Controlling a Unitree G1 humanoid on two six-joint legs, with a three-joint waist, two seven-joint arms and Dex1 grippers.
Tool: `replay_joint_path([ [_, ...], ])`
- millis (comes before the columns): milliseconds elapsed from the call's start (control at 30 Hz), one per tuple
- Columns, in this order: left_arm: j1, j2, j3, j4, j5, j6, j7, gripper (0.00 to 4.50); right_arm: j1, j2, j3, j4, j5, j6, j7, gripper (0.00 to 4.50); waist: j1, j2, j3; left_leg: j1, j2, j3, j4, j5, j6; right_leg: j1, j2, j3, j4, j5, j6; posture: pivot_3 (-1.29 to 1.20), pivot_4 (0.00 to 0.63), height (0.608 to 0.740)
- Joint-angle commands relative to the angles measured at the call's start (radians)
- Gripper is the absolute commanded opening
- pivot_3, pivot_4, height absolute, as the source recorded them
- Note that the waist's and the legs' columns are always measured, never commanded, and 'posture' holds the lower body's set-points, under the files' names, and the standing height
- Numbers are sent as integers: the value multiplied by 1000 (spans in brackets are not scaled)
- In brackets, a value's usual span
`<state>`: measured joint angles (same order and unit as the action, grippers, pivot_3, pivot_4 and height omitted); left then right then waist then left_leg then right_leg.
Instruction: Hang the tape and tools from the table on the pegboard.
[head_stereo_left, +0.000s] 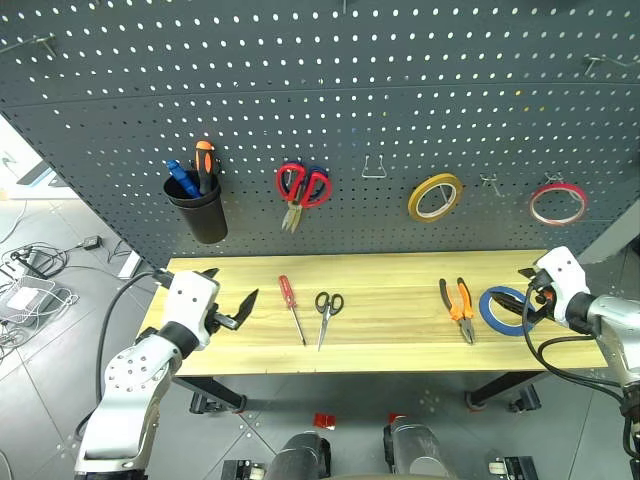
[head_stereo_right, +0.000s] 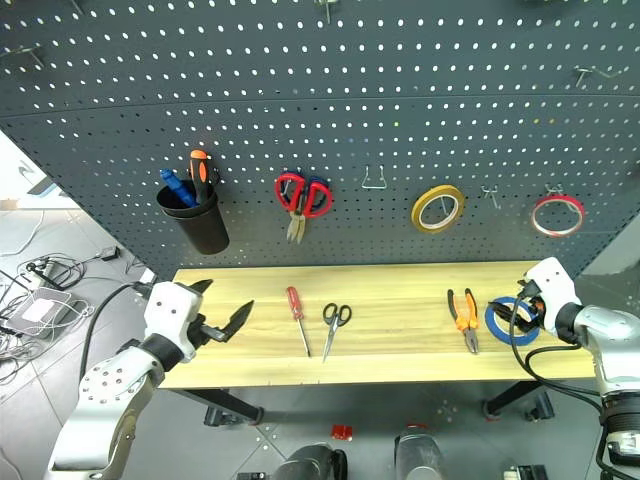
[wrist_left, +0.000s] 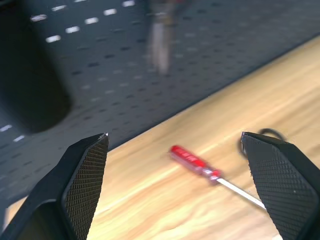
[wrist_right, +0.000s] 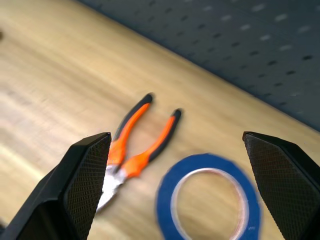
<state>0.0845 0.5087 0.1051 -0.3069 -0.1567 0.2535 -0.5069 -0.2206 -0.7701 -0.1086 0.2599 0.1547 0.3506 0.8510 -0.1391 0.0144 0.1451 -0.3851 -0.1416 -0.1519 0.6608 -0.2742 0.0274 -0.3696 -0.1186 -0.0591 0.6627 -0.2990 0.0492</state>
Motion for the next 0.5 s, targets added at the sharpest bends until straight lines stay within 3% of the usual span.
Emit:
replay_joint_path([
  [33,-31,22,-70,-56,-1,-22,-70,4460,-36,-16,44,-58,-29,101,-16,4500,0,0,6,-1,0,0,0,0,0,-1,0,0,0,0,0,-344,189,740],
  [300,-158,34,-223,-40,-100,89,-279,4460,-186,-4,203,161,-182,124,-55,4500,-2,-4,50,-3,1,4,0,0,1,-3,0,2,0,0,0,-351,238,740],
  [500,-293,2,-345,36,-55,93,-332,4460,-325,33,291,405,-266,70,-52,4500,-3,-6,75,-5,2,9,1,2,-2,-5,0,3,1,1,0,-340,259,740],
])
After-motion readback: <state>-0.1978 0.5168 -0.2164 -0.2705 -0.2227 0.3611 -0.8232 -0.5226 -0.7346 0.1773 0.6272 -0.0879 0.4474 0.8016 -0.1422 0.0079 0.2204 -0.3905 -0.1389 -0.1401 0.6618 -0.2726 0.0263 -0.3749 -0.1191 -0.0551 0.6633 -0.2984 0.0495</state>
